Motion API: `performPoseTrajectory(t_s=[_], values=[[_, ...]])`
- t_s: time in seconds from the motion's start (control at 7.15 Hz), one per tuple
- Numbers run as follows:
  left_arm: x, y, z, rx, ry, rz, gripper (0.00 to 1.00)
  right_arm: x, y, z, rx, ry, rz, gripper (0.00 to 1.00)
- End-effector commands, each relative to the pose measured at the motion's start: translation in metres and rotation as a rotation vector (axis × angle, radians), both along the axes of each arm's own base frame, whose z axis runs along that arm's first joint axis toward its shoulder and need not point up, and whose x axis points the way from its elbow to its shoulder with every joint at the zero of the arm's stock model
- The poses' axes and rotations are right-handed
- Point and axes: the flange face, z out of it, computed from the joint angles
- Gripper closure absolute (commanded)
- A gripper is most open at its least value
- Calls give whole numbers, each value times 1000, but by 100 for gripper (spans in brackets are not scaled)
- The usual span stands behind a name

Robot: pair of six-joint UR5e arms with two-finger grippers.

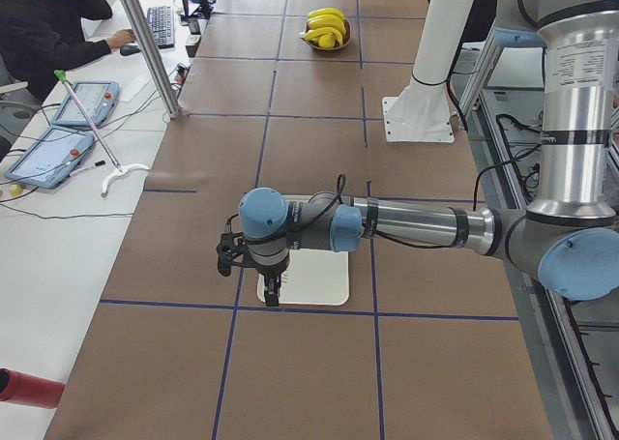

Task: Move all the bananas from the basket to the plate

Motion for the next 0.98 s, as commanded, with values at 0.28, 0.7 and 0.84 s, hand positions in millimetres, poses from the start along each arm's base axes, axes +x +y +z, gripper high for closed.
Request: performPoseTrajectory(t_s=[0.28, 0.7, 0.84], values=[[0, -2, -11, 0, 2, -21, 0, -83, 65, -66, -3, 97, 24, 1], [1, 1, -12, 2, 23, -17, 0, -104, 133, -34, 87, 74, -26, 1], [2, 3, -12, 4, 23, -16, 0, -112, 136, -34, 94, 68, -46, 1]])
